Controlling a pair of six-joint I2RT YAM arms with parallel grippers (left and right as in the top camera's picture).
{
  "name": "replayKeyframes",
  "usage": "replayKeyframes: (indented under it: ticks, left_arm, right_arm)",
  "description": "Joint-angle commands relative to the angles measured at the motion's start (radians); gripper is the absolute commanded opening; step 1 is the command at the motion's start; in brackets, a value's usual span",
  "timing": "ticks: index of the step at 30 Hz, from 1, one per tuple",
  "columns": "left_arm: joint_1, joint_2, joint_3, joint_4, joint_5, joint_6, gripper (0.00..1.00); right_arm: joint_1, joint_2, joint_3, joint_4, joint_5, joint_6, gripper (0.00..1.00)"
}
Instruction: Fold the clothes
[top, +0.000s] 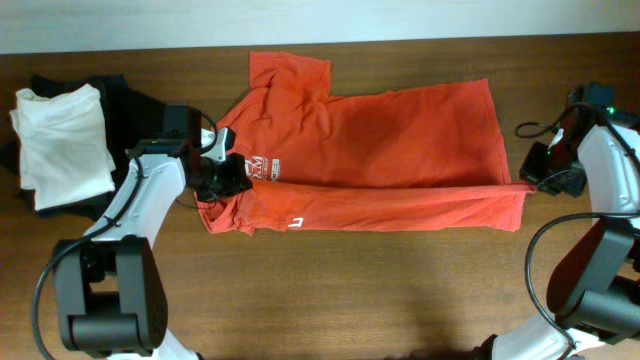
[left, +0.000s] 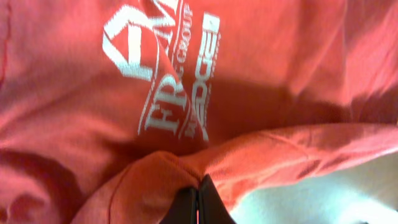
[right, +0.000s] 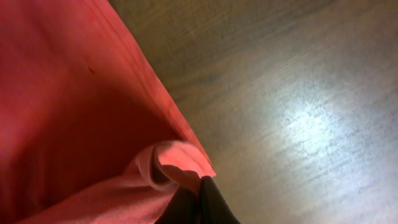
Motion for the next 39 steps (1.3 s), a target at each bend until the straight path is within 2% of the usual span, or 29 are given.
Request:
replayKeyframes:
  ticks: [1,10,11,12,13,14,15,16,17,22,25,28,29,34,39]
  left_arm:
    - [0.025,0.026,0.005,0.062,-0.051,-0.101,0.00]
    - [0.036,0.026,0.005,0.117,-0.057,-0.119,0.01]
    - [0.036,0.026,0.005,0.121,-0.057,-0.119,0.06]
    - [0.036,0.026,0.005,0.125,-0.057,-0.119,0.10]
    - [0.036,0.026,0.005,0.130,-0.057,-0.119,0.16]
    - [0.036,0.026,0.005,0.137,-0.057,-0.118,0.38]
    - [0.036,0.026,0.005,0.137,-0.057,-0.118,0.66]
    - [0.037,0.026,0.005,0.135,-0.057,-0.117,0.74]
    - [0.037,0.026,0.005,0.109,-0.056,-0.117,0.80]
    - [0.015,0.026,0.005,-0.063,-0.057,0.021,0.79]
    - [-0.022,0.026,-0.007,-0.077,-0.072,0.037,0.80]
    - [-0.053,0.026,-0.024,-0.074,-0.163,0.037,0.80]
    - [-0.057,0.026,-0.024,-0.074,-0.174,0.037,0.80]
    - [-0.056,0.026,-0.011,-0.040,-0.177,0.037,0.79]
    - [-0.071,-0.008,0.106,-0.097,-0.177,0.037,0.79]
  right_arm:
    - [0.003,0.001,0.001,0.054,-0.033,-0.008,0.05]
    - [0.004,0.003,0.001,0.144,-0.049,-0.011,0.06]
    - [0.009,0.003,0.001,0.159,-0.078,-0.017,0.06]
    - [0.016,0.003,0.000,0.171,-0.096,-0.030,0.11]
    - [0.027,0.003,0.000,0.179,-0.100,-0.031,0.17]
    - [0.036,0.003,0.000,0.187,-0.099,-0.038,0.33]
    - [0.042,0.003,0.000,0.192,-0.096,-0.037,0.61]
    - [0.043,0.003,0.000,0.191,-0.091,-0.037,0.67]
    - [0.043,0.003,0.000,0.172,-0.091,-0.037,0.67]
    - [0.043,0.003,-0.075,0.107,-0.092,-0.037,0.62]
    - [0.043,0.003,-0.198,0.157,-0.092,-0.036,0.54]
    - [0.043,0.003,-0.307,0.235,-0.092,-0.036,0.38]
    - [0.043,0.003,-0.317,0.242,-0.092,-0.032,0.36]
    - [0.043,0.003,-0.321,0.245,-0.092,-0.032,0.36]
    - [0.043,0.003,-0.321,0.245,-0.092,-0.032,0.36]
